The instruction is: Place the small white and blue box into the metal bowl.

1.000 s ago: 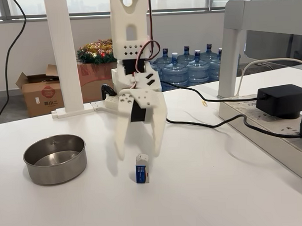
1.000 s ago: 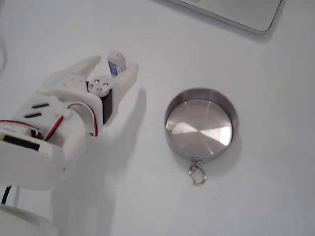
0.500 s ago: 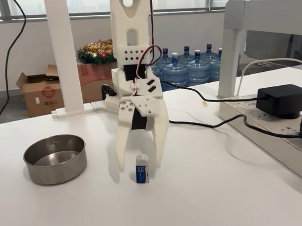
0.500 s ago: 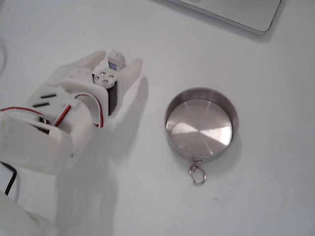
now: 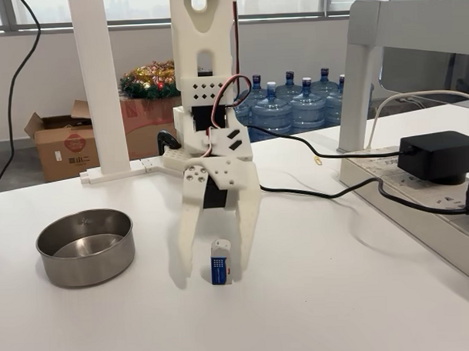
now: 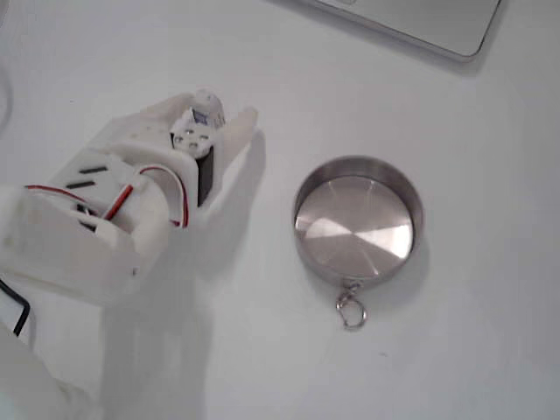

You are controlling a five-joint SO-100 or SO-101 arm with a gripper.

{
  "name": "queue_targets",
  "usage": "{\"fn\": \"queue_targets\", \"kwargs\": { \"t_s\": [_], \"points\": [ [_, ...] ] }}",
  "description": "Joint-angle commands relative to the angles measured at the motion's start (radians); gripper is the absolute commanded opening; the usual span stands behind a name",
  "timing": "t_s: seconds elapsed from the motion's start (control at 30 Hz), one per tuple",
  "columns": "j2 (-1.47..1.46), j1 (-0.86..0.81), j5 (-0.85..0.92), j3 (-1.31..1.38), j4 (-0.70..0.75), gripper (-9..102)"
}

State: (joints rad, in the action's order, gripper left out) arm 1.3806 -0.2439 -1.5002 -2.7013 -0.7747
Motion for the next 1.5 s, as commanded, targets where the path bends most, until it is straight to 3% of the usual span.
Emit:
{"fn": "queue_targets", "kwargs": {
  "t_s": [0.0, 0.17, 0.57, 1.07, 1.47],
  "points": [
    [0.0, 0.006, -0.009, 0.015, -0.015, 18],
    [0.003, -0.002, 0.002, 0.012, -0.015, 7],
    [0.017, -0.014, -0.009, 0.002, -0.015, 3],
    [0.407, -0.238, 0.0, -0.146, -0.006, 2],
    [0.436, -0.463, 0.002, -0.209, -0.012, 2]
  ]
}}
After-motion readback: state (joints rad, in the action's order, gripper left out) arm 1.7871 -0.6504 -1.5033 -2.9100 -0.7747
